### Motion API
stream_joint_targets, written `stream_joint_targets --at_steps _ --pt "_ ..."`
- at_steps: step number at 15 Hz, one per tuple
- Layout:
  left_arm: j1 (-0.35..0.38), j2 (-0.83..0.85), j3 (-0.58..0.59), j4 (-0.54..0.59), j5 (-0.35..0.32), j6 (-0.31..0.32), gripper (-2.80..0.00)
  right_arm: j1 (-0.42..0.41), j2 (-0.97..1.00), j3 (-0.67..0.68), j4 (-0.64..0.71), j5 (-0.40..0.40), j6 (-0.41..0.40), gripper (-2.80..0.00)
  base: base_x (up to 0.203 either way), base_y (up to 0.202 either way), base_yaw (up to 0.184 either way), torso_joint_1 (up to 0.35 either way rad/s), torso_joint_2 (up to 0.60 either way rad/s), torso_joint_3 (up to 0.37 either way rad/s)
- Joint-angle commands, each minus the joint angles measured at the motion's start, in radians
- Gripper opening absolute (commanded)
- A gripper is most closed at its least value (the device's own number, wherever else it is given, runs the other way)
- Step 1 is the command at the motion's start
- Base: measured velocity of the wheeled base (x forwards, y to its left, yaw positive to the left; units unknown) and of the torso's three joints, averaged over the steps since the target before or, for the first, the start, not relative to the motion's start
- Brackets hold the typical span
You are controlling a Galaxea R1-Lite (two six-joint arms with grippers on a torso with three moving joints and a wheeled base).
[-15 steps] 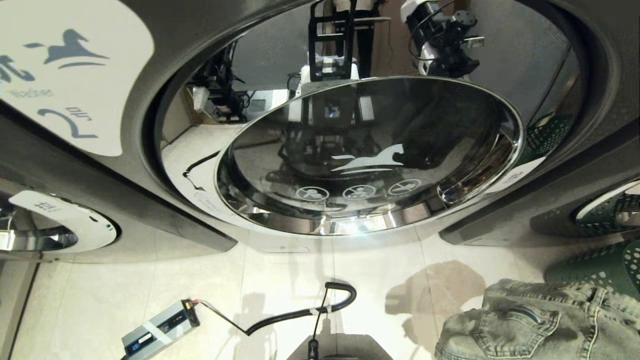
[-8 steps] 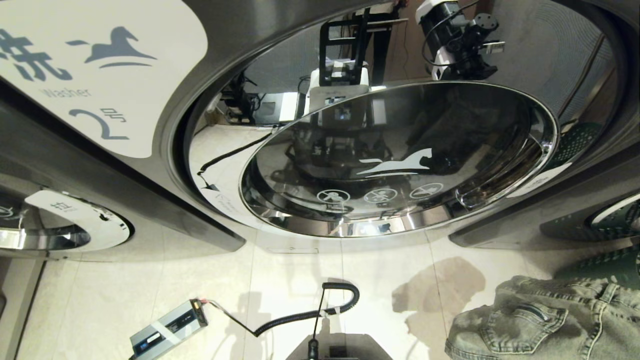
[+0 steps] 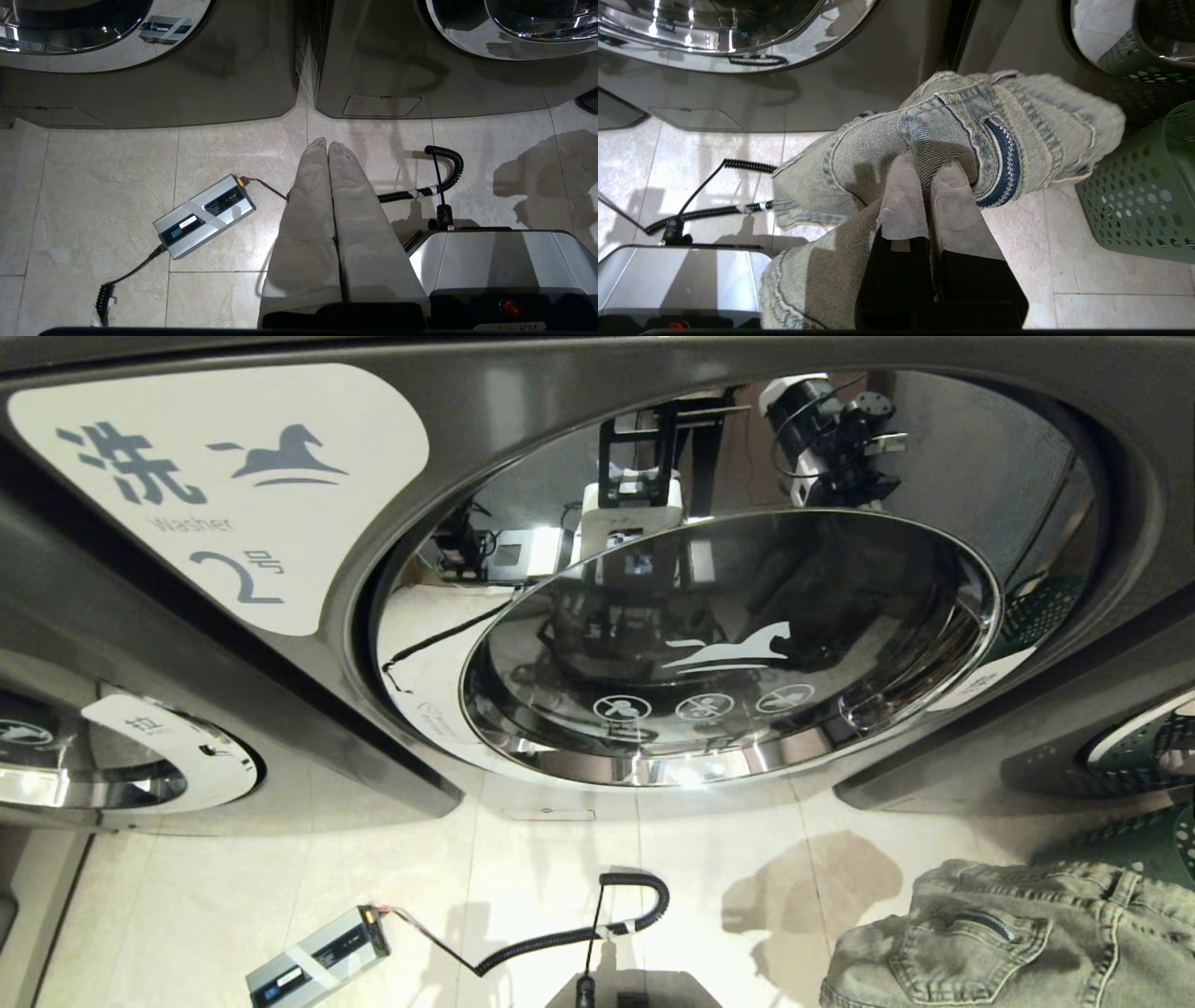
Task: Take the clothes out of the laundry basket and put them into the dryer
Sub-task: Put the clothes in the dryer
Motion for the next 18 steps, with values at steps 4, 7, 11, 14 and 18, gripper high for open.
stream_joint_targets --at_steps 4,7,11,14,18 --pt "0.0 0.0 -0.001 0.0 0.001 0.0 -2.8 0.0 0.0 0.0 0.0 0.0 -0.004 -2.8 0.0 0.0 0.0 0.003 0.0 0.199" --pt "0.0 0.0 -0.001 0.0 0.001 0.0 -2.8 0.0 0.0 0.0 0.001 0.0 -0.004 -2.8 0.0 0.0 0.0 0.003 0.0 0.2" --pt "0.0 0.0 0.0 0.0 0.001 0.0 -2.8 0.0 0.0 0.0 0.001 -0.001 -0.004 -2.8 0.0 0.0 0.0 0.001 0.0 0.198" --pt "0.0 0.0 0.001 0.0 0.001 0.0 -2.8 0.0 0.0 0.0 0.001 0.0 -0.004 -2.8 0.0 0.0 0.0 0.003 0.01 0.204" --pt "0.0 0.0 0.001 0.0 0.001 0.0 -2.8 0.0 0.0 0.0 0.0 0.0 -0.001 -2.8 0.0 0.0 0.0 0.005 0.0 0.204"
